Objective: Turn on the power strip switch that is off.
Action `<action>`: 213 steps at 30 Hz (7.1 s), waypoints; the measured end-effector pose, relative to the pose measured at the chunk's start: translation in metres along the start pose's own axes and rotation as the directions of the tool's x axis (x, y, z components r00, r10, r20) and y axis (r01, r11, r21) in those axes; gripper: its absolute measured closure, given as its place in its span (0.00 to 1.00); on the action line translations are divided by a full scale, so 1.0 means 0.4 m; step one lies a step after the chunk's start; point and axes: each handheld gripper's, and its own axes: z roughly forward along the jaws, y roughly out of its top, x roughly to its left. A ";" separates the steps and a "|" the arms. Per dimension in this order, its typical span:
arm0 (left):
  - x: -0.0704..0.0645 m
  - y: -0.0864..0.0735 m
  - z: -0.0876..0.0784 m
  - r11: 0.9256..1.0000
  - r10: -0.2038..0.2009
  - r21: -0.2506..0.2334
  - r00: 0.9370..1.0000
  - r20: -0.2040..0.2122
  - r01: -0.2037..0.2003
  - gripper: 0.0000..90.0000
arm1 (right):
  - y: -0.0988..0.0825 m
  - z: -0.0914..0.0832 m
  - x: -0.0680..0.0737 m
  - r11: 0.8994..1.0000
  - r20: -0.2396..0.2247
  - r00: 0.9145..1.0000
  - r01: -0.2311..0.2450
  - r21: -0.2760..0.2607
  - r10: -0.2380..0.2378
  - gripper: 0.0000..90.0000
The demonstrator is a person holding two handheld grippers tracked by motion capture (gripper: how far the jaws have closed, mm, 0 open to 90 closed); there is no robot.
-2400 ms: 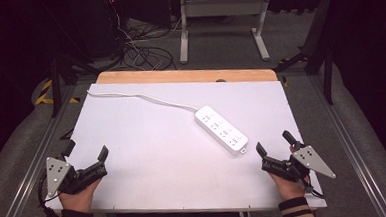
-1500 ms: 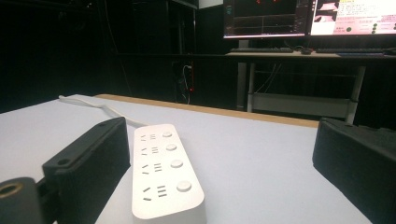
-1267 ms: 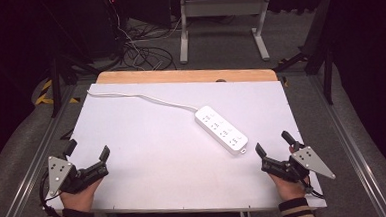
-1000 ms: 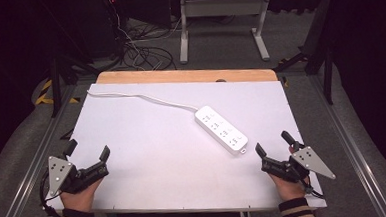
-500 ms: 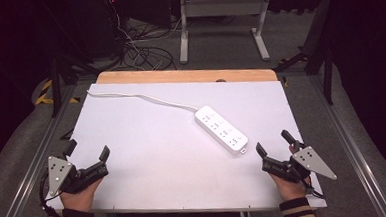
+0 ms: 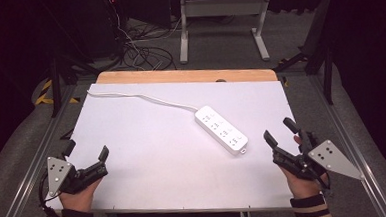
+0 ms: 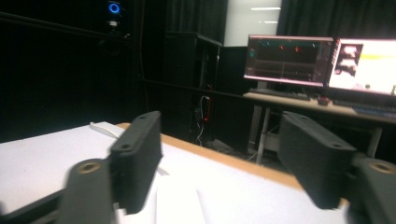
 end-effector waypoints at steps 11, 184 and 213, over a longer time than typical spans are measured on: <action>0.000 -0.001 0.001 1.000 -0.002 0.002 1.000 -0.001 0.002 0.00 | 0.143 0.033 0.006 0.999 -0.089 0.996 0.031 0.017 -0.029 1.00; -0.001 -0.002 -0.012 0.999 0.018 0.029 1.000 -0.021 -0.017 0.00 | -0.272 0.633 0.063 0.675 -0.130 0.992 0.091 0.732 0.006 1.00; -0.004 -0.002 -0.014 0.999 0.020 0.028 1.000 -0.021 -0.020 0.00 | -0.270 0.636 0.066 0.648 -0.090 0.996 0.059 0.759 0.014 1.00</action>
